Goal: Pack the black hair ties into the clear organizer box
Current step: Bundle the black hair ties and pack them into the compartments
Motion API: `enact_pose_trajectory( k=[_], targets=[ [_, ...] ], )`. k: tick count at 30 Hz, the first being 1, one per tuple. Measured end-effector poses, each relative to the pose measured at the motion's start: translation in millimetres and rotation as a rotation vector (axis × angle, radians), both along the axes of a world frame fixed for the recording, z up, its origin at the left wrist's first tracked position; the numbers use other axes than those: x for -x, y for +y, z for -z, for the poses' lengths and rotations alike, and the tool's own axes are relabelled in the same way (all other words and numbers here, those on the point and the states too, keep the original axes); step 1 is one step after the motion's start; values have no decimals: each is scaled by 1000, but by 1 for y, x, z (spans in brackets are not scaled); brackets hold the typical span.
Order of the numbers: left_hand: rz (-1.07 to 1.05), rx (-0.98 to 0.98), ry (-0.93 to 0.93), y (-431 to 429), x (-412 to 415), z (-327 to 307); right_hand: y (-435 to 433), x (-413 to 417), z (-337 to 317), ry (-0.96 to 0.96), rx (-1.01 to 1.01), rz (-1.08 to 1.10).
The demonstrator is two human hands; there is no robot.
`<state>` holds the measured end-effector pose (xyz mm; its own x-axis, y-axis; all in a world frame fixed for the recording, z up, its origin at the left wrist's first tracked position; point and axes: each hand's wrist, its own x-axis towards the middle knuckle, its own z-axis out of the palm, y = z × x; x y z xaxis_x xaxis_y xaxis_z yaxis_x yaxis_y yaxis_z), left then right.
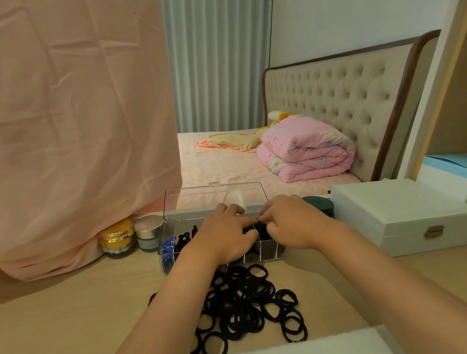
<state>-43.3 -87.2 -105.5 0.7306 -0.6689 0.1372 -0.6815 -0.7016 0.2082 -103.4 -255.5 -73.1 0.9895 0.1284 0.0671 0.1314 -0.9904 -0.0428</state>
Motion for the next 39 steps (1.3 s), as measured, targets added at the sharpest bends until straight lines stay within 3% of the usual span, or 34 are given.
enact_pose_trajectory(
  k=[4,9,15,21,26,29,34,37,39],
  targets=[
    [2,-31,17,3,4,-5,-5,12,-9,-92,-220,45],
    [15,166,-21,17,21,-19,3,44,-13,-95,-432,53],
    [31,295,-45,36,63,-17,20,74,5,212,-286,69],
    [29,74,48,44,92,2,24,86,23,243,-212,124],
    [27,20,85,46,97,4,23,86,27,225,-309,123],
    [15,150,132,46,96,2,20,85,23,188,-407,102],
    [-43,543,414,41,99,-3,22,84,9,44,-732,39],
    [-85,615,500,45,99,-7,27,85,7,48,-819,34],
    [-127,611,497,52,97,-9,23,87,6,130,-765,35]
  ],
)
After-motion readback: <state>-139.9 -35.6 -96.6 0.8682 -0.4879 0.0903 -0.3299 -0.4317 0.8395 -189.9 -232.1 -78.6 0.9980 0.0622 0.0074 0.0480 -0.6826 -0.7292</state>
